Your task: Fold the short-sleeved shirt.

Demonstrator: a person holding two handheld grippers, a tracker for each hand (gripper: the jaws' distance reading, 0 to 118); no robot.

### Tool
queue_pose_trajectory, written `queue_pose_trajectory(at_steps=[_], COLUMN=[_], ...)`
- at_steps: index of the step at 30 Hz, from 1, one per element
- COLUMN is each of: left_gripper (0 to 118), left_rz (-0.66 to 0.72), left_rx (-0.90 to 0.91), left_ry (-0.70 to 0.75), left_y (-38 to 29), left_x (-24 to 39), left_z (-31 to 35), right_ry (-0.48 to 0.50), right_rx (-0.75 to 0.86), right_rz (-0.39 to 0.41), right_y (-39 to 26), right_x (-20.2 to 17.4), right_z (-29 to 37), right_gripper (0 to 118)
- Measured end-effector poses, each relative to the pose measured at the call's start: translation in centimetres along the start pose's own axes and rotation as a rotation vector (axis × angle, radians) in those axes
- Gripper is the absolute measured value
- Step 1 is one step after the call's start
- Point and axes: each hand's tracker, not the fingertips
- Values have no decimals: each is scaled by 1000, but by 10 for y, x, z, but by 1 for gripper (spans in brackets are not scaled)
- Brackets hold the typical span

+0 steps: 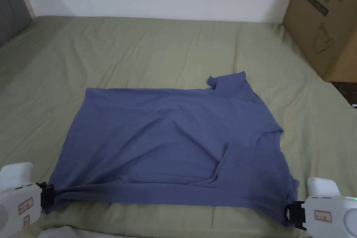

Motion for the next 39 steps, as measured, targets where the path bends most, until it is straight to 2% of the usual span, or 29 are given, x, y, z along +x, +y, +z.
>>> queue_pose_trajectory(at_steps=[1, 5, 12, 17, 21, 22, 23, 24, 25, 26, 27, 28, 32, 33, 34, 35, 36, 38, 39], left_gripper=[3, 3, 3, 3, 6, 14, 35, 50, 66, 91, 106, 110, 105, 95, 74, 33, 8, 1, 0], left_rz=[2, -15, -53, -81, -121, -121, -116, -107, -95, -73, -61, -55, -80, -85, -78, -57, -52, -43, -45], left_rx=[-1, 2, 59, 59, 2, -25, -55, -70, -73, -83, -91, -85, -39, -16, 23, 44, 35, 26, 17], left_ry=[1, 10, 24, 64, 103, 117, 148, 163, 151, 142, 132, 113, 121, 113, 95, 74, 76, 86, 74], left_y=[0, 11, 65, 111, 129, 130, 129, 127, 126, 123, 121, 118, 111, 108, 104, 99, 93, 73, 64], left_x=[0, 1, 9, 17, 24, 26, 27, 27, 25, 23, 22, 20, 19, 18, 18, 16, 16, 17, 14], left_z=[1, 5, 3, -28, -67, -76, -82, -86, -87, -85, -82, -76, -44, -34, -23, -12, -7, 0, 1], right_ry=[-28, 14, -4, -27, -46, -56, -64, -71, -97, -118, -117, -111, -76, -70, -60, -40, -25, -18, 19], right_rx=[55, 80, 174, 175, 91, 82, 82, 72, 60, 58, 63, 72, 143, 173, 197, 217, 239, 255, 222], right_rz=[8, -6, 18, -4, -33, -56, -55, -45, -38, -25, -15, -9, 29, 40, 53, 57, 42, -51, -46], right_y=[2, 22, 97, 153, 174, 174, 174, 173, 171, 169, 167, 165, 159, 157, 154, 150, 145, 126, 120], right_x=[-2, 0, 3, 7, 10, 10, 10, 9, 7, 5, 4, 5, 1, -2, -5, -8, -11, -18, -19], right_z=[7, 25, 34, 7, -32, -41, -47, -52, -54, -54, -52, -48, -20, -12, -3, 5, 10, 17, 14], right_gripper=[0, 0, 0, 0, 0, 0, 2, 10, 26, 51, 59, 59, 58, 54, 42, 10, 0, 0, 0])
